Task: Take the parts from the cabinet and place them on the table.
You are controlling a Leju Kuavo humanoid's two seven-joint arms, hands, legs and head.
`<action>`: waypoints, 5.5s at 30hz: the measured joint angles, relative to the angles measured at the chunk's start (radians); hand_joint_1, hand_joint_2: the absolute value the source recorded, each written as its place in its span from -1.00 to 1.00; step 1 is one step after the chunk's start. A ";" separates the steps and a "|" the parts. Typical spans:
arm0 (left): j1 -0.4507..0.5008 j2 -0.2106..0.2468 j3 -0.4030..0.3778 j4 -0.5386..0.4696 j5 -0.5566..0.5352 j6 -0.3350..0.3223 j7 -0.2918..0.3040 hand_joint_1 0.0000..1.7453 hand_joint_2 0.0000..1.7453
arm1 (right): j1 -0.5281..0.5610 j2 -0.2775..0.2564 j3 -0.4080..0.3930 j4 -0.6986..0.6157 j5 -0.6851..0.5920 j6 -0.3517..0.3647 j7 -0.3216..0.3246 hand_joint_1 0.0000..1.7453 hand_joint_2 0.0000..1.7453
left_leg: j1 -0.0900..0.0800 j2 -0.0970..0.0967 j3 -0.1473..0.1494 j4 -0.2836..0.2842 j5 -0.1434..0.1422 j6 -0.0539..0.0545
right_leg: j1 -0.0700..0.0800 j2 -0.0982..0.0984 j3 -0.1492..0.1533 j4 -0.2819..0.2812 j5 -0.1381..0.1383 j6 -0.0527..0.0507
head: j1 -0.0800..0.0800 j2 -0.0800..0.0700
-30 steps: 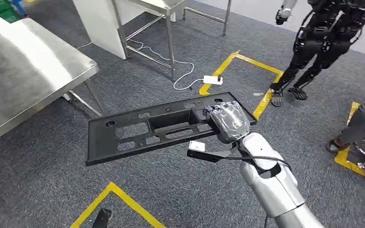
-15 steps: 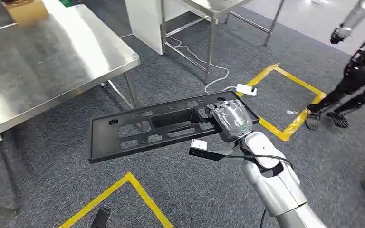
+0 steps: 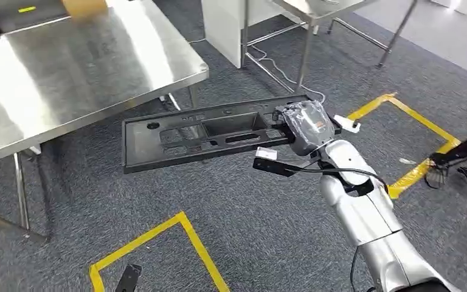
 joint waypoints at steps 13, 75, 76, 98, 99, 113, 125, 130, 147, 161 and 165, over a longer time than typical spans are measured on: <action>-0.005 -0.021 0.005 0.000 0.000 0.011 0.008 -1.00 1.00 | 0.011 -0.033 -0.024 0.024 0.000 -0.005 0.002 0.98 1.00 | 0.005 -0.178 0.011 -0.020 0.012 0.038 | -0.002 0.099 -0.115 0.186 -0.053 0.047 | 0.013 0.000; -0.010 -0.040 0.015 -0.001 -0.024 -0.013 0.008 -1.00 1.00 | -0.019 -0.030 -0.006 0.045 0.032 0.051 0.026 0.98 1.00 | -0.004 -0.123 0.003 -0.020 0.015 0.040 | -0.003 0.095 -0.073 0.082 -0.004 0.057 | 0.011 0.000; -0.010 -0.040 0.015 -0.001 -0.026 -0.012 0.008 -1.00 1.00 | -0.026 -0.031 -0.009 0.047 0.029 0.052 0.024 0.98 1.00 | -0.003 -0.126 0.002 -0.012 0.007 0.033 | -0.009 0.093 -0.040 0.000 0.024 0.063 | 0.012 0.000; -0.010 -0.030 0.015 -0.003 -0.042 -0.026 0.006 -1.00 1.00 | -0.055 -0.042 -0.013 0.071 0.050 0.059 0.025 0.98 1.00 | -0.021 -0.095 -0.004 -0.053 0.048 0.064 | 0.011 0.100 0.092 0.046 -0.064 0.034 | 0.014 0.000; -0.011 -0.031 0.015 -0.003 -0.042 -0.026 0.006 -1.00 1.00 | -0.055 -0.043 -0.013 0.073 0.049 0.059 0.026 0.98 1.00 | -0.020 -0.096 0.007 -0.057 0.041 0.071 | 0.009 0.100 0.044 0.119 -0.063 0.031 | 0.012 0.000; -0.010 -0.035 0.018 -0.008 -0.055 -0.029 0.003 -1.00 1.00 | -0.014 -0.071 -0.028 0.100 0.074 0.038 0.053 0.98 1.00 | -0.014 -0.103 0.099 0.079 -0.063 0.013 | -0.016 0.099 -0.029 -0.029 0.044 0.001 | 0.015 0.000; 0.018 -0.022 0.031 -0.003 -0.060 -0.031 0.008 -1.00 1.00 | 0.011 -0.090 -0.083 0.173 0.095 0.003 0.107 0.98 1.00 | -0.037 -0.118 -0.145 -0.060 0.190 0.051 | -0.003 0.126 0.281 -0.144 -0.169 0.018 | 0.015 0.000; 0.000 -0.024 0.034 -0.008 -0.061 -0.029 -0.002 -1.00 1.00 | 0.004 -0.119 -0.155 0.190 0.100 -0.025 0.116 0.98 1.00 | -0.038 -0.119 -0.042 -0.080 0.098 0.078 | 0.004 0.116 0.156 0.154 -0.112 0.045 | 0.013 0.000; 0.010 -0.048 0.058 -0.003 -0.080 0.086 -0.172 -1.00 1.00 | 0.069 -0.179 -0.302 0.238 0.229 -0.032 0.211 0.98 1.00 | -0.043 -0.136 0.159 -0.079 -0.087 0.064 | 0.010 0.114 -0.062 -0.057 0.104 0.032 | 0.014 0.000; 0.004 -0.053 0.076 -0.003 -0.092 0.019 -0.132 -1.00 1.00 | 0.071 -0.152 -0.345 0.240 0.255 -0.033 0.198 0.98 1.00 | -0.044 -0.130 0.177 -0.090 -0.099 0.064 | 0.013 0.118 -0.049 -0.058 0.102 0.022 | 0.015 0.000; 0.003 -0.053 0.076 -0.003 -0.092 0.019 -0.132 -1.00 1.00 | 0.072 -0.150 -0.350 0.239 0.255 -0.034 0.198 0.98 1.00 | -0.045 -0.129 0.177 -0.090 -0.099 0.064 | 0.013 0.118 -0.049 -0.057 0.102 0.022 | 0.015 0.000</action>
